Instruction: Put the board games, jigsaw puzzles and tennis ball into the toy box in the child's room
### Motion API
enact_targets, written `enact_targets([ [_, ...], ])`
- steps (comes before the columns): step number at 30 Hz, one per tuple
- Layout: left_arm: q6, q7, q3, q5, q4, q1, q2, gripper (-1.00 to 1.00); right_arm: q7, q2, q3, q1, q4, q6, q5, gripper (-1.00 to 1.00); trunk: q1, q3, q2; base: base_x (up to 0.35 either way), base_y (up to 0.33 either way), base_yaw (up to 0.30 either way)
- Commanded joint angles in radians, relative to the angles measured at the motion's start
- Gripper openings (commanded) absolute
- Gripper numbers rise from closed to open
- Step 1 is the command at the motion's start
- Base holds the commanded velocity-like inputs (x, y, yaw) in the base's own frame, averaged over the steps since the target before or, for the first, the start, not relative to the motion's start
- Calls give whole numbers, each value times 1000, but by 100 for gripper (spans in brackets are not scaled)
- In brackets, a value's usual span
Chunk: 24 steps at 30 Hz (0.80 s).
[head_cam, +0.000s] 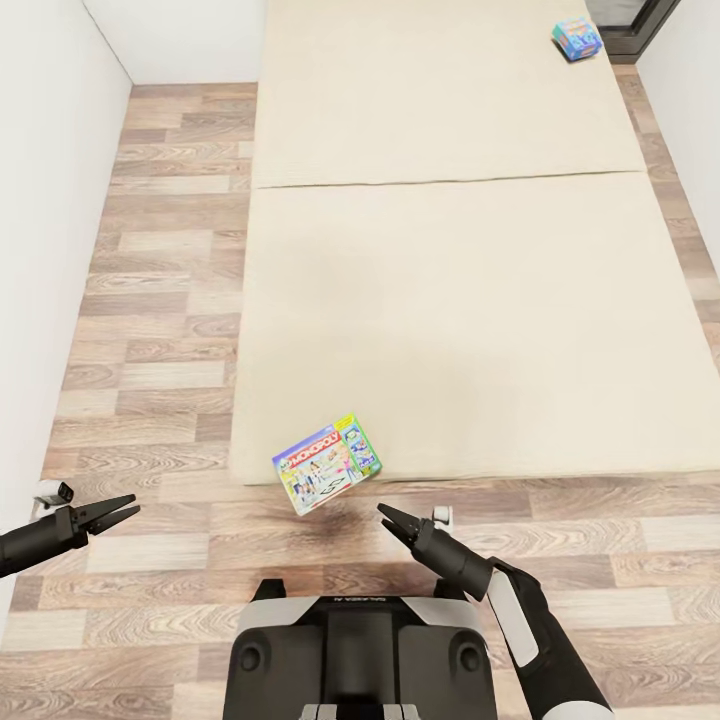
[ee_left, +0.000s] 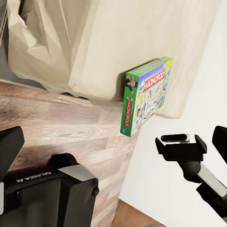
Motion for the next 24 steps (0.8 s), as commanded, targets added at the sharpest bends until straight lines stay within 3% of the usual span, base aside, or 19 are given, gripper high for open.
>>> enact_targets([
  [1,11,-4,0,-1,0,0,0,100,1,1,-3,0,0,6,-2,100,0,0,0,0,0,0],
  [24,10,-4,-1,-1,0,0,0,100,-25,-1,-2,-1,0,8,-2,100,0,0,0,36,56,0],
])
